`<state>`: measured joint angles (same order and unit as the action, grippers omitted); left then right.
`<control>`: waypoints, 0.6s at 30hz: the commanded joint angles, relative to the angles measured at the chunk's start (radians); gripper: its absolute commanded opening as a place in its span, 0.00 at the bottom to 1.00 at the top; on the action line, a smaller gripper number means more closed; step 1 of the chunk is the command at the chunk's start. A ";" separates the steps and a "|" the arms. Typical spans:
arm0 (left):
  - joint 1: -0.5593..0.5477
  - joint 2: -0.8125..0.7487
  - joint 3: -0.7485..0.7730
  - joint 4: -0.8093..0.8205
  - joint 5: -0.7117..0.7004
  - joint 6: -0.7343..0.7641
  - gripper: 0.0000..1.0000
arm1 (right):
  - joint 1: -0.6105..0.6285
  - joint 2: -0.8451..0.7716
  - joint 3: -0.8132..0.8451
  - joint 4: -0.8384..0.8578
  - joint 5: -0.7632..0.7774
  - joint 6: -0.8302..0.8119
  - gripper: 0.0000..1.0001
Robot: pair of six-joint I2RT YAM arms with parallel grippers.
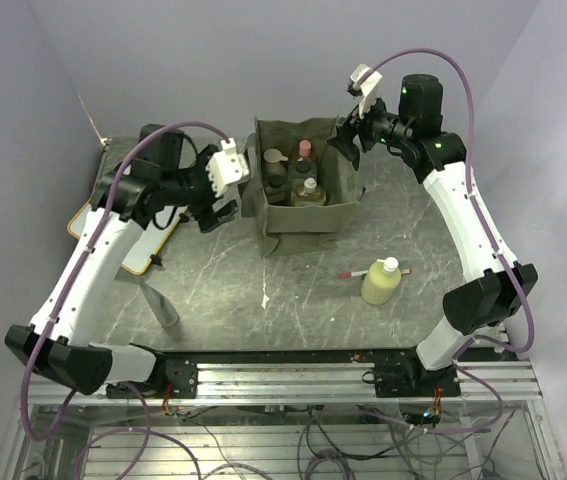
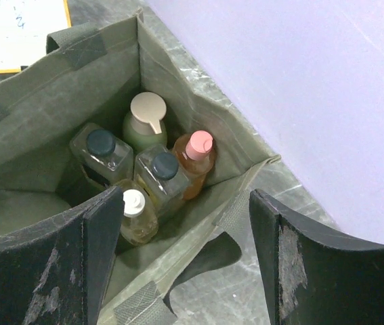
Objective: Place the personal care products into the canvas bag
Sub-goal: Place the care product in the canvas bag.
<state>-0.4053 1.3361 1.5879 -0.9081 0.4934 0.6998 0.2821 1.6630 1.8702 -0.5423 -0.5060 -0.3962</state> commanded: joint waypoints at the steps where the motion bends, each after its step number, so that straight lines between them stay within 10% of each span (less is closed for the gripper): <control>1: 0.100 -0.085 -0.063 -0.183 0.020 0.137 0.94 | -0.004 -0.018 -0.015 0.027 0.027 0.019 0.74; 18: 0.328 -0.296 -0.131 -0.592 -0.107 0.211 0.94 | -0.004 -0.042 -0.107 0.052 -0.081 -0.001 0.75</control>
<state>-0.1055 1.0950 1.5013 -1.4376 0.4503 0.9325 0.2813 1.6314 1.7504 -0.5243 -0.5369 -0.4023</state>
